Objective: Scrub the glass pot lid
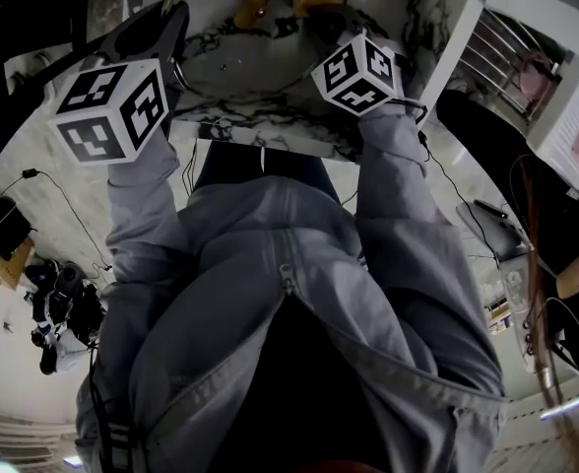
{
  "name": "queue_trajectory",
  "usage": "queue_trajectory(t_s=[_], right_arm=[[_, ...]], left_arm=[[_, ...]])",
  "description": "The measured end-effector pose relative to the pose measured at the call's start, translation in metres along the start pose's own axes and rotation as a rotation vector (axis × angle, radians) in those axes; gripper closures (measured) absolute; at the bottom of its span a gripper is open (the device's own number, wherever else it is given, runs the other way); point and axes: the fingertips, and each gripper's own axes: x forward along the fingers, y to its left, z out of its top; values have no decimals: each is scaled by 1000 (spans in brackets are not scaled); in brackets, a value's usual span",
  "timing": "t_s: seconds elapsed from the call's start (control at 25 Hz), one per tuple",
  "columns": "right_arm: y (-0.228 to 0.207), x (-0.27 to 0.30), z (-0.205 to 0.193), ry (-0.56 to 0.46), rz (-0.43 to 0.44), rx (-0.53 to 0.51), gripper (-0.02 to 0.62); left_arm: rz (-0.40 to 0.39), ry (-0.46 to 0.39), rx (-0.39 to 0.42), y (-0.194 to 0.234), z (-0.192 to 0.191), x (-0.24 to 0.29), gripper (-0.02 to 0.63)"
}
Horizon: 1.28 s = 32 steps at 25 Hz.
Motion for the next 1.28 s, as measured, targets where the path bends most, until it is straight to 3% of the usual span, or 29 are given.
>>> queue_trajectory(t_s=[0.16, 0.44, 0.68, 0.84, 1.08, 1.28], right_arm=[[26, -1, -6, 31, 91, -7, 551], [83, -4, -17, 85, 366, -2, 551], [108, -6, -8, 91, 487, -5, 551], [124, -8, -1, 76, 576, 80, 551], [133, -22, 19, 13, 623, 128, 551], [123, -54, 37, -69, 552, 148, 551]], left_arm=[[3, -3, 1, 1, 0, -1, 534], [2, -8, 7, 1, -2, -3, 535], [2, -13, 15, -2, -1, -5, 535], [4, -16, 33, -7, 1, -9, 535], [0, -13, 92, -19, 7, -17, 535], [-8, 1, 150, -35, 7, -25, 535]])
